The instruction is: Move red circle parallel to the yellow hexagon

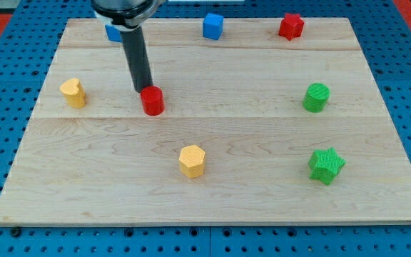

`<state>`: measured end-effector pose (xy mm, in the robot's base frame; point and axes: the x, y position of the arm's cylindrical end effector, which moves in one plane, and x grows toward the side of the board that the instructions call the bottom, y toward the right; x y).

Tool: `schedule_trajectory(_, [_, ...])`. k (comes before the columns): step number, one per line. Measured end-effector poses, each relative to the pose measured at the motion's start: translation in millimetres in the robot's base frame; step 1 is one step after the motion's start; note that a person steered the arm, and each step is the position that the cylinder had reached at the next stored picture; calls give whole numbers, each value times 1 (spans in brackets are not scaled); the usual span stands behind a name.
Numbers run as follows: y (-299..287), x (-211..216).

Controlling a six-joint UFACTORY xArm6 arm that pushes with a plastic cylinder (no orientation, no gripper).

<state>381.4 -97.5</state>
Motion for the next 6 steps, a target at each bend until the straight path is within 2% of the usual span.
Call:
schedule_trajectory(1, [10,18])
schedule_trajectory(3, [7,13])
schedule_trajectory(5, [72,14])
schedule_trajectory(6, [58,20])
